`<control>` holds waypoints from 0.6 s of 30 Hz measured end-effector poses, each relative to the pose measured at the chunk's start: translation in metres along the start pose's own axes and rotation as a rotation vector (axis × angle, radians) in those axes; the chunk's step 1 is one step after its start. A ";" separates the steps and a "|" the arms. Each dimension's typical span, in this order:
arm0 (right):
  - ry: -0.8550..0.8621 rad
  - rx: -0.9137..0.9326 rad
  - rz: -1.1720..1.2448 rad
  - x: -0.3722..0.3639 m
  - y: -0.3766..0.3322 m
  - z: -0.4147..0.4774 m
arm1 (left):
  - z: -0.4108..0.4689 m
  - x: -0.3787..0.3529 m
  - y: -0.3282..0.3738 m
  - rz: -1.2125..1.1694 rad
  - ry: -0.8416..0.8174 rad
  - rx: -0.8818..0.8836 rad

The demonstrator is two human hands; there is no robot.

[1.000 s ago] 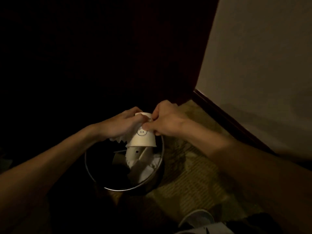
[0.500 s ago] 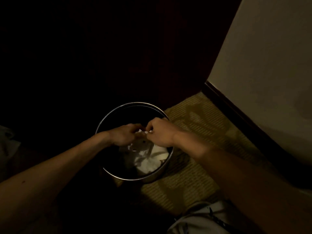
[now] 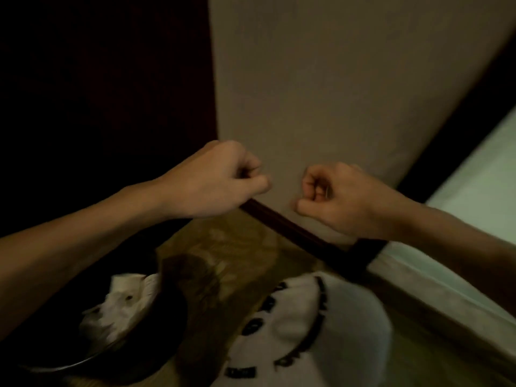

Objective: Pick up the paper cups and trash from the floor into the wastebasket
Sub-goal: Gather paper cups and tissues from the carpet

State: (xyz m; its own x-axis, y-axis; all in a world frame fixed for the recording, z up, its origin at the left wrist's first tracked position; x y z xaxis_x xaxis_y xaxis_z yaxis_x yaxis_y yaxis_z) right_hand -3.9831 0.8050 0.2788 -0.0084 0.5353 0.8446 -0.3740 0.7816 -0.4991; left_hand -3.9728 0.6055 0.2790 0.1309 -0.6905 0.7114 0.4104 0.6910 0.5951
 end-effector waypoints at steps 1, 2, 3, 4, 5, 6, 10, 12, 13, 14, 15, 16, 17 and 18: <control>0.030 -0.023 -0.038 0.022 0.015 -0.014 | 0.011 -0.018 0.026 -0.025 -0.021 -0.067; 0.054 -0.055 -0.071 0.042 0.031 -0.031 | 0.020 -0.037 0.050 -0.054 -0.049 -0.127; 0.073 -0.094 -0.096 0.060 0.047 -0.049 | 0.027 -0.057 0.072 -0.079 -0.082 -0.174; 0.089 -0.136 -0.118 0.076 0.063 -0.068 | 0.031 -0.078 0.093 -0.103 -0.117 -0.212; 0.105 -0.174 -0.140 0.090 0.080 -0.088 | 0.035 -0.100 0.112 -0.126 -0.152 -0.241; 0.116 -0.213 -0.161 0.102 0.097 -0.109 | 0.038 -0.123 0.131 -0.148 -0.192 -0.263; 0.081 -0.441 -0.182 0.126 0.173 -0.192 | 0.045 -0.219 0.196 -0.083 -0.512 -0.382; 0.054 -0.551 -0.188 0.126 0.214 -0.235 | 0.044 -0.275 0.222 0.017 -0.700 -0.461; 0.056 -0.598 -0.179 0.124 0.234 -0.256 | 0.041 -0.305 0.233 0.066 -0.762 -0.495; 0.064 -0.644 -0.161 0.120 0.254 -0.277 | 0.036 -0.336 0.242 0.109 -0.807 -0.525; 0.071 -0.686 -0.145 0.114 0.273 -0.298 | 0.029 -0.368 0.250 0.149 -0.844 -0.555; 0.078 -0.729 -0.131 0.106 0.293 -0.318 | 0.020 -0.400 0.257 0.188 -0.878 -0.592; 0.087 -0.774 -0.111 0.096 0.310 -0.338 | 0.009 -0.431 0.261 0.221 -0.908 -0.630; 0.100 -0.824 -0.082 0.085 0.327 -0.357 | -0.003 -0.459 0.264 0.247 -0.933 -0.665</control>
State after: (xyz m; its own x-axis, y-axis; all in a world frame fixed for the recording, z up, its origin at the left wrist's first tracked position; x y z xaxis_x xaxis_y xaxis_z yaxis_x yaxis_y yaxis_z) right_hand -3.7751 1.2202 0.1180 0.0865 0.4624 0.8825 0.4286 0.7824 -0.4519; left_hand -3.9221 1.1044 0.1088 -0.3265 0.0620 0.9432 0.8935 0.3456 0.2866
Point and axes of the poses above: each hand's wrist, its own z-axis towards the middle knuckle, its own x-axis out of the back of the hand, y = z × x, the point moved 2 cm from there along z, towards the middle knuckle, and after that the axes turned 13 degrees about y, right-handed, at the moved point
